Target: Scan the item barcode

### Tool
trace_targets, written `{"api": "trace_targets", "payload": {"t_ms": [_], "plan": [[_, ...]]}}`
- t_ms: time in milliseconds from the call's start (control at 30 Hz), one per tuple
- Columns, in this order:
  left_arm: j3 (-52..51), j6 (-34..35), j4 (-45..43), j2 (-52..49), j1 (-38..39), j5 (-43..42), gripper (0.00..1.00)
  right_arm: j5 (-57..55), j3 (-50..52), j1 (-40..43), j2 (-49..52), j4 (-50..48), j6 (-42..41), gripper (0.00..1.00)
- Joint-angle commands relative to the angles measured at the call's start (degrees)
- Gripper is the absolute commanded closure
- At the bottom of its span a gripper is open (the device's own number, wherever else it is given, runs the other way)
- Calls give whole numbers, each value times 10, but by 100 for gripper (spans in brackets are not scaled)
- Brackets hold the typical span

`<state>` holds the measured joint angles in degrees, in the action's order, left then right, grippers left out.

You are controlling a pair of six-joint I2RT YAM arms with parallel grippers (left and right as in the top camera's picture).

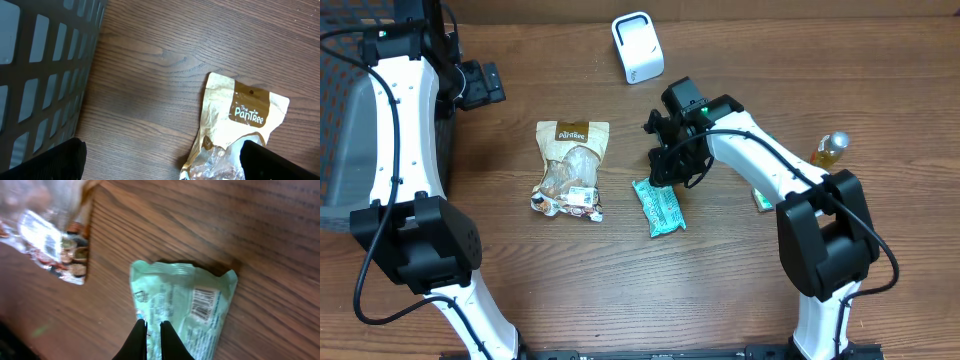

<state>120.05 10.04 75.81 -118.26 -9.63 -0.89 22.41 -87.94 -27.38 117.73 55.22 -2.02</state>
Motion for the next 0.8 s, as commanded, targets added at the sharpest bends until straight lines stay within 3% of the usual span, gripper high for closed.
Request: {"api": "trace_targets", "payload": {"t_ms": [0,200,400,500,767], "plan": [[11,-11,0,0,0,-2,0,-7,41,0,21,-26,-14,92],[11,-11,0,0,0,-2,1,-37,122,0,21,-105,-39,92],[11,-11,0,0,0,-2,0,-63,141,2,21,-120,-40,92],[11,-11,0,0,0,-2,0,-63,99,2,19,-91,-40,92],[11,-11,0,0,0,-2,0,-63,-112,2,19,99,-35,90]]}}
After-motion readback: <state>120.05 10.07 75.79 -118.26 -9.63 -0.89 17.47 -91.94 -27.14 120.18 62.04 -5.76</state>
